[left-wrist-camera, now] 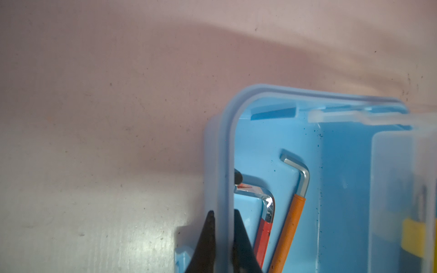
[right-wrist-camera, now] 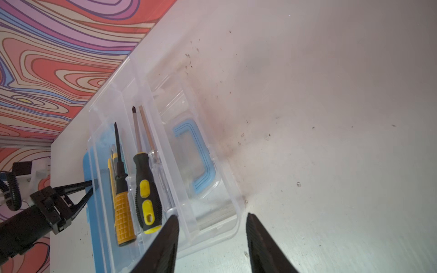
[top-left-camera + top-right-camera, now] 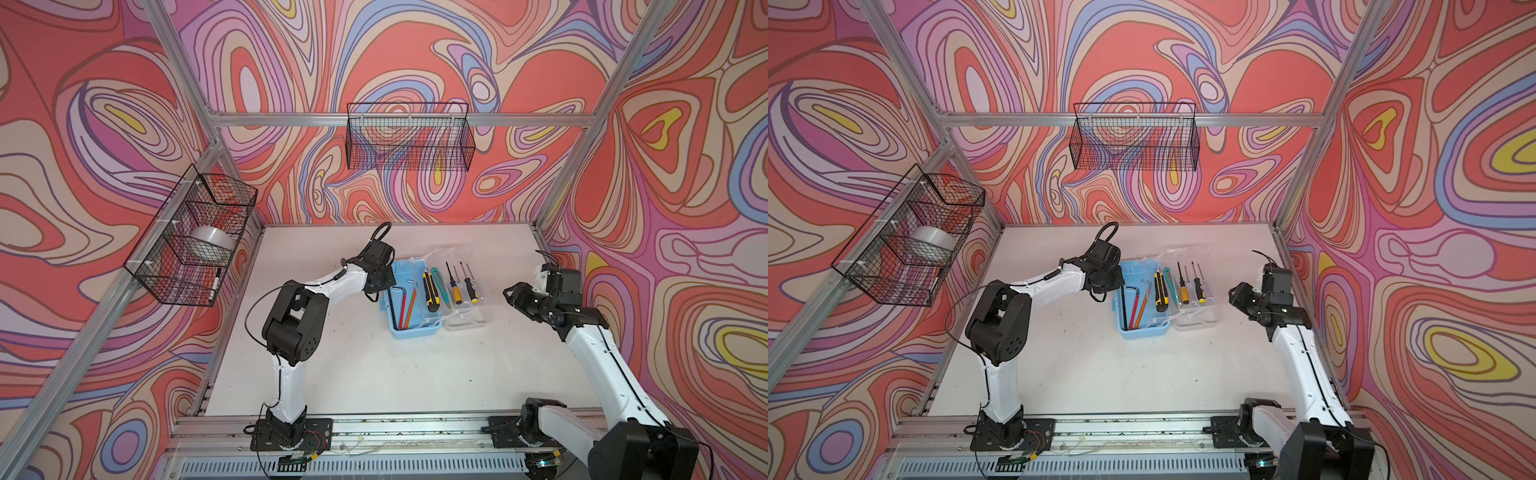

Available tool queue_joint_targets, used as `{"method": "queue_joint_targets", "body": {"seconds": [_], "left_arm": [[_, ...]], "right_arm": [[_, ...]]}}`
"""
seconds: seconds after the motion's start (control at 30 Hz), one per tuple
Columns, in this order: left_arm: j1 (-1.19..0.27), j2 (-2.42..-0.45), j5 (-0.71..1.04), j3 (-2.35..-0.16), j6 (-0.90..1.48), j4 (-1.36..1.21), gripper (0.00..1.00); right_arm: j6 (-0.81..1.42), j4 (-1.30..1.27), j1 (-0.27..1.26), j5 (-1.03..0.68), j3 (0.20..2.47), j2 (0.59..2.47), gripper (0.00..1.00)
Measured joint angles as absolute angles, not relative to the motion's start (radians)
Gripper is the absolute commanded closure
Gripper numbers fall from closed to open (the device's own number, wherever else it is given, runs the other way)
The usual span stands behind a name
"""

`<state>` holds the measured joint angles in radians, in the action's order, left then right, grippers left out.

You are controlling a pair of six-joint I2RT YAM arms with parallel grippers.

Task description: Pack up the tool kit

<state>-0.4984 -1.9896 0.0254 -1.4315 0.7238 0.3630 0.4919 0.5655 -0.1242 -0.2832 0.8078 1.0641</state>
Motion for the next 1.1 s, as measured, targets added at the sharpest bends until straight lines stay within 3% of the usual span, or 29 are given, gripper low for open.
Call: {"method": "queue_joint_targets", "body": {"seconds": [0.4,1.1], "left_arm": [[-0.495,-2.001,0.025,-1.456,0.707,0.39,1.0],[-0.491,-2.001,0.043,-1.449,0.711,0.377,1.0]], "right_arm": [[0.537,0.533,-0.124,-0.37,0.673,1.078,0.54],[0.559,0.268,-0.124,-0.435,0.605,1.339,0.65]]}}
